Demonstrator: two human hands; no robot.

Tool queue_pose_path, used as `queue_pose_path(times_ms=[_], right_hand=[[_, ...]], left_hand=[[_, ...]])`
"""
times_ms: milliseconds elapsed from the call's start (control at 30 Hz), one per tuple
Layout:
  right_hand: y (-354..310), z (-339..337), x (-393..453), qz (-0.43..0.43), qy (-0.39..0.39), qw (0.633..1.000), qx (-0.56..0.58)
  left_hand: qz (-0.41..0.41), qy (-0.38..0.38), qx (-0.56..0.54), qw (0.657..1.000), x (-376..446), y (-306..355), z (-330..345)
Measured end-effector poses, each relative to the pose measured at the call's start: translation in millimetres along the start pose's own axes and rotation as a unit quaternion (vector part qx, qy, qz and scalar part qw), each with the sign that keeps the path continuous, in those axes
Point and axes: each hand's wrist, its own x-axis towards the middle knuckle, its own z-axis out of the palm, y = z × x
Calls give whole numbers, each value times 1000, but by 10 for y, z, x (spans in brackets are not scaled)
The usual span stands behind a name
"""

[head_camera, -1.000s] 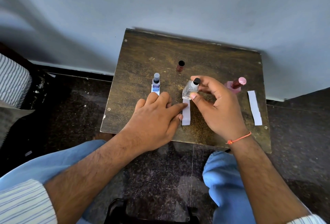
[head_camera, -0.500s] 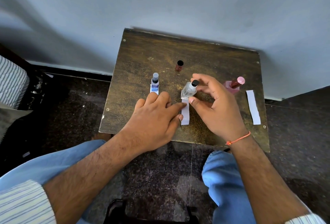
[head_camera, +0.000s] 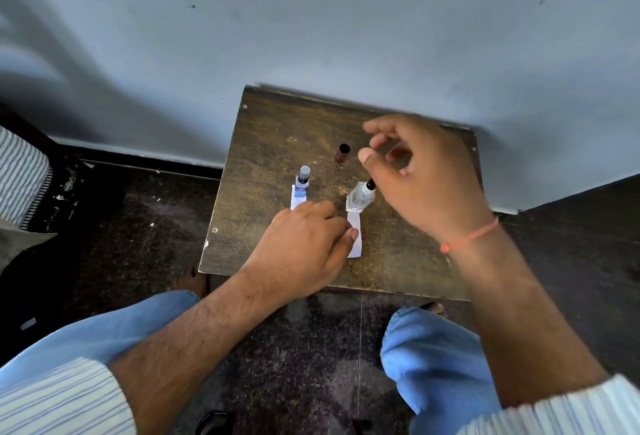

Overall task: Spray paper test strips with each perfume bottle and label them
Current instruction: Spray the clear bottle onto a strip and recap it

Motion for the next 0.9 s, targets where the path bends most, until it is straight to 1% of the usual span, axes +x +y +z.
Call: queue_pose_path(times_ms=[67,167,267,367,500,600,667,800,900], right_hand=[[-14,-58,344,34,-110,992,-46],[30,12,757,19,-222,959,-173],[115,154,976,5,-286,927,-243],[198,270,1051,-13,-309,913,-266],[258,406,1035,-39,-299,916,-265],[267,422,1004,-36,-288,923,-253],[263,364,964,-25,-266,934,-238],[208,81,795,35,-159,976,-144],[102,-201,512,48,-45,996,-65]], left_hand=[[3,-6,-12,1000,-13,-4,-2],[-1,-10,-24,1000,-41,-6,-37],[1,-2,-32,999,-35,-9,-70],[0,10,-44,999,-21,-22,-88],[5,26,-65,998,-20,-31,-104],[6,28,-67,997,-25,-35,-124],[0,24,-73,997,-21,-23,-127],[-9,39,-94,995,-18,37,-140],[-21,77,-114,990,-24,135,-165]])
